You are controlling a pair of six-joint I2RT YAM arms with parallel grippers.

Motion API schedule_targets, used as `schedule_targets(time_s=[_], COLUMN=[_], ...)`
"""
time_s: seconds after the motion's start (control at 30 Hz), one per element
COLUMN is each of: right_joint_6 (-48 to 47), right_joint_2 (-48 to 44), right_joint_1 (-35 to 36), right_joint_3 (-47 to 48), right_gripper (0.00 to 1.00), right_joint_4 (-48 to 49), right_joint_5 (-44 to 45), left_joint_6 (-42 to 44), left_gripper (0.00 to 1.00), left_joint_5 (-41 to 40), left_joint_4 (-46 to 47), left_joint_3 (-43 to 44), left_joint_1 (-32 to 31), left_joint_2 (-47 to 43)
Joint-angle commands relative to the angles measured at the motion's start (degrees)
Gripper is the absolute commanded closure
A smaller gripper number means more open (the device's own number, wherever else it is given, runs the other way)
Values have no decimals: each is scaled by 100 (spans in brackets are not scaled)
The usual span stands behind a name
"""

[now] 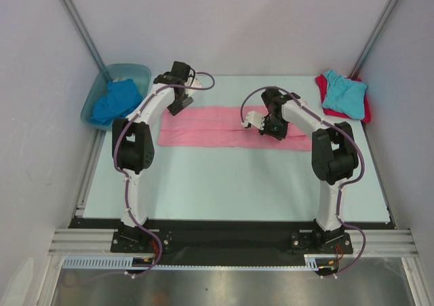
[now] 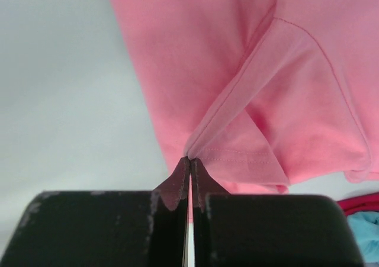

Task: Fold and stack the t-shirts
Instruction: Fold the tshirt

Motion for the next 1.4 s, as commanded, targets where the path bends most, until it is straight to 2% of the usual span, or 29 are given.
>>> schedule_targets(time_s=[0.0,0.33,0.53,0.6,0.63,0.73,0.83,0.93,1.03,1.07,1.1,1.17,1.2,1.27,1.37], right_joint_6=[-53,131,149,166,184,298,490,780,1018,1289,1396,1807,1897,2133,2337], right_joint_2=[114,562,616,581,554,440,308,264,273,308,351,527,589,703,800], right_joint_1=[99,609,645,645,619,557,390,101,-250,-330,-435,-734,-805,-972,-1034], right_joint_3=[208,568,630,621,638,752,910,1279,1535,1517,1526,1544,1631,1676,1527], right_gripper=[100,100,100,93,79,62,55,53,54,57,63,88,95,96,98], right_joint_4=[-357,-427,-454,-445,-445,-410,-384,-366,-217,97,204,458,460,346,687], right_joint_5=[-222,-451,-328,-275,-275,-284,-389,-512,-486,-382,-259,-214,-335,-573,-381], left_joint_6=[56,118,135,136,136,127,127,127,127,127,135,153,171,215,250], left_gripper=[24,24,24,24,24,24,24,24,24,24,24,24,24,24,24], left_joint_5=[-68,-59,-86,-86,-86,-86,-68,-77,-68,-68,-59,-77,-77,-94,-121], left_joint_4=[65,74,74,74,74,83,74,74,66,74,66,74,74,74,74], left_joint_3=[300,441,345,336,327,327,336,327,327,336,318,292,283,239,204], left_joint_1=[-65,-100,-100,-91,-91,-91,-100,-91,-91,-91,-100,-100,-91,-91,-91], left_joint_2=[14,85,23,14,14,32,41,49,58,58,58,50,41,6,-29])
